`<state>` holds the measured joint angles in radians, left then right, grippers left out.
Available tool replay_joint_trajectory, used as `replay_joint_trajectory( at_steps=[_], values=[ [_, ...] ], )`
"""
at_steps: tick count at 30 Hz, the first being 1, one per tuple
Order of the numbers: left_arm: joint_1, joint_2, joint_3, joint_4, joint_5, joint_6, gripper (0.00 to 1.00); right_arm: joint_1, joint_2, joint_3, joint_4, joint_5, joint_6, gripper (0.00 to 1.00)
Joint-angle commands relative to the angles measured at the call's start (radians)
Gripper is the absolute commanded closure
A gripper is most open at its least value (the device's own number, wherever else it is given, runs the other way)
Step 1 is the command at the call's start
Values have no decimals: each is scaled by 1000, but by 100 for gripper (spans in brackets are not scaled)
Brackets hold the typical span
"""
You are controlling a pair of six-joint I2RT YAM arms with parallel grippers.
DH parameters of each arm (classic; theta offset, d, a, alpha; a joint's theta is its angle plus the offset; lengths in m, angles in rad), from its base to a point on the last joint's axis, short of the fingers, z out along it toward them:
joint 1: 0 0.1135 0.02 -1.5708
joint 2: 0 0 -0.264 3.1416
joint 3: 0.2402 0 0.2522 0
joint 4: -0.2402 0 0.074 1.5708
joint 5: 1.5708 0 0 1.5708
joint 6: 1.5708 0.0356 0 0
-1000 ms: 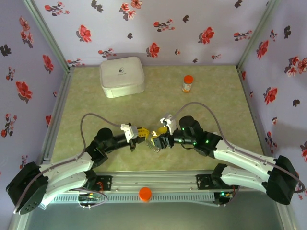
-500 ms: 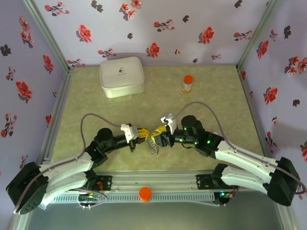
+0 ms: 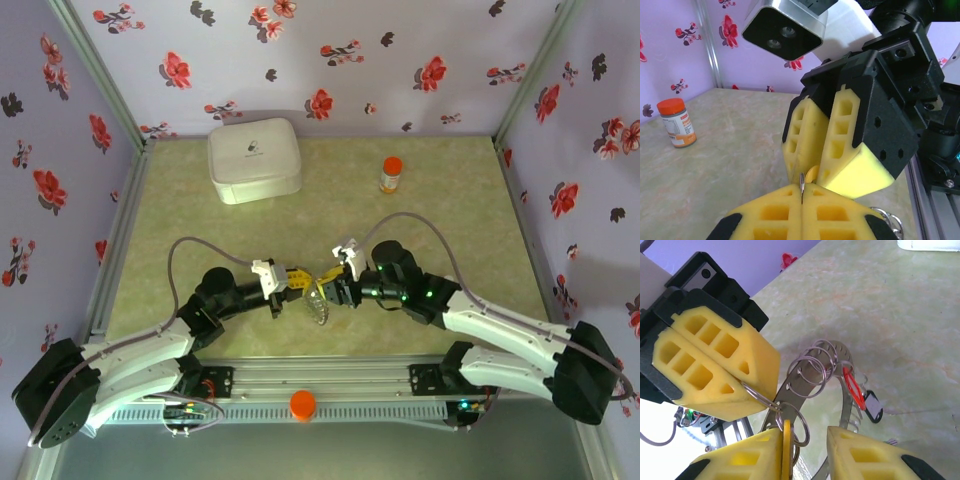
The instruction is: Put the keys on the keyring
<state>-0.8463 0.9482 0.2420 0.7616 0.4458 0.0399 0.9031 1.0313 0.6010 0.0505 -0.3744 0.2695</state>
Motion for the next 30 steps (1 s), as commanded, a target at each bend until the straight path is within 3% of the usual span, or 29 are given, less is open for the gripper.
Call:
replay_joint_trajectory(
  at_steps=[1,3,7,13,15,18,23,26,30],
  values=[
    [-5,-25,-4,54,20,8,100,-4,21,9,15,-32,1,71],
    [-5,-23,-6,58,20,8,100,-4,37,9,35,-65,14,72],
    [-4,-27,-11,61,17,11,100,-4,61,25,29,-103,-3,100],
    [0,-33,-16,-17,-10,43,100,2,15,127,-176,14,-159,100],
    [-1,-33,-19,-34,-13,46,91,18,21,190,-281,77,-229,100],
    [0,-42,-31,-28,-28,38,67,57,42,269,-403,195,-314,100],
    [1,-103,-57,-48,-86,30,45,95,69,362,-502,331,-390,100],
    [1,-158,-78,-68,-149,25,38,108,74,389,-515,364,-423,100],
    [1,-258,-122,-59,-355,8,36,123,77,407,-506,408,-488,100]
  ],
)
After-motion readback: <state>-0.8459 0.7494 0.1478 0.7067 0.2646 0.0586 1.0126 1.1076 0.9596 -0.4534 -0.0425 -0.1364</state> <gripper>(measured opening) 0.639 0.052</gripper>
